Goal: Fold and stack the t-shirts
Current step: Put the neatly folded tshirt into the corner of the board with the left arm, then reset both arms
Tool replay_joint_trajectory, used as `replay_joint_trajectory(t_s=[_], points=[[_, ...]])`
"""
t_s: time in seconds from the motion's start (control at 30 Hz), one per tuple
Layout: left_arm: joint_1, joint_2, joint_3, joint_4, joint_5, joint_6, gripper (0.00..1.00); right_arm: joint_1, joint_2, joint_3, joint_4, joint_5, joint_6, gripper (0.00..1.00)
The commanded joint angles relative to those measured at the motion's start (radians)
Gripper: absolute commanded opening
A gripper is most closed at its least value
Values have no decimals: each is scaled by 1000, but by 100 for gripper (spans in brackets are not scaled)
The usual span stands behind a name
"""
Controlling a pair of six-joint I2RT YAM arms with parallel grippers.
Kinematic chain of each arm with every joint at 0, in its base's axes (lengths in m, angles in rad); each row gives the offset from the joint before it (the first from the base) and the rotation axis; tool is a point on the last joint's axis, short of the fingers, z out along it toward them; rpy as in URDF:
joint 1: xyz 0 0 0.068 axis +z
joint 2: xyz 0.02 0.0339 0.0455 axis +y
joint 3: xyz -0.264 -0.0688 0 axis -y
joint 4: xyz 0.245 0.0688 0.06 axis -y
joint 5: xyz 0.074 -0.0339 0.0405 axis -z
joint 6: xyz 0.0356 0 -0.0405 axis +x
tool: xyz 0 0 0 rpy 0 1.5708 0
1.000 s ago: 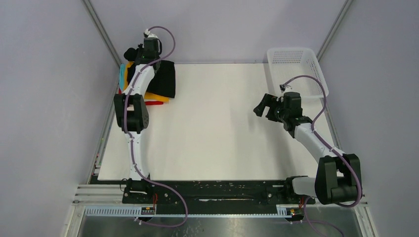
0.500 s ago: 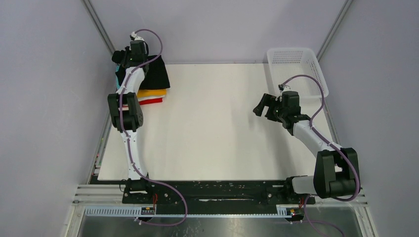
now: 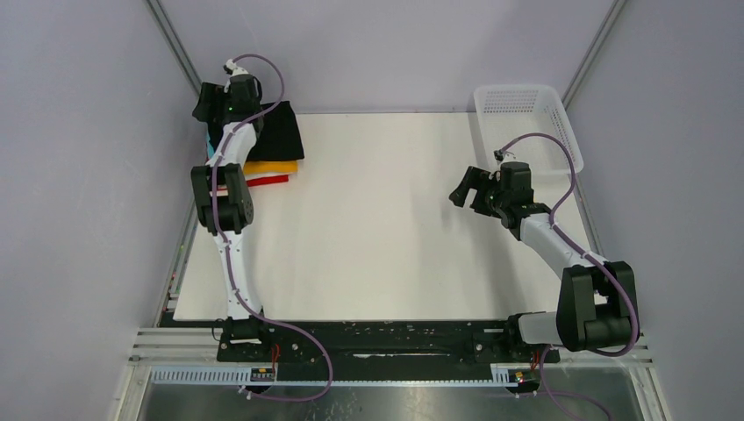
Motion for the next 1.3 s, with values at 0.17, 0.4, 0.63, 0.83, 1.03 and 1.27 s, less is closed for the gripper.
replay_joint_trajectory(t_s=[0.17,0.4,0.63,0.83,1.03,1.27], points=[[-109,-213,-127,-2,-125,-234,99,2,-70,21,-14,16,16,100],[-223,-432,-198,-113,-230,-396,99,2,-206,-48,-37,40,18,99],[-334,-743,-467,-357,-16,-750,99,2,-356,-167,-45,113,64,99],[-385,-1079,-984,-191,445,-945,99,2,-474,-285,39,148,125,99],[-425,-1313,-1316,-70,545,-1029,99,3,-572,-365,13,270,160,98],[-434,-1360,-1355,-95,571,-1067,99,2,-598,-388,7,283,137,98]])
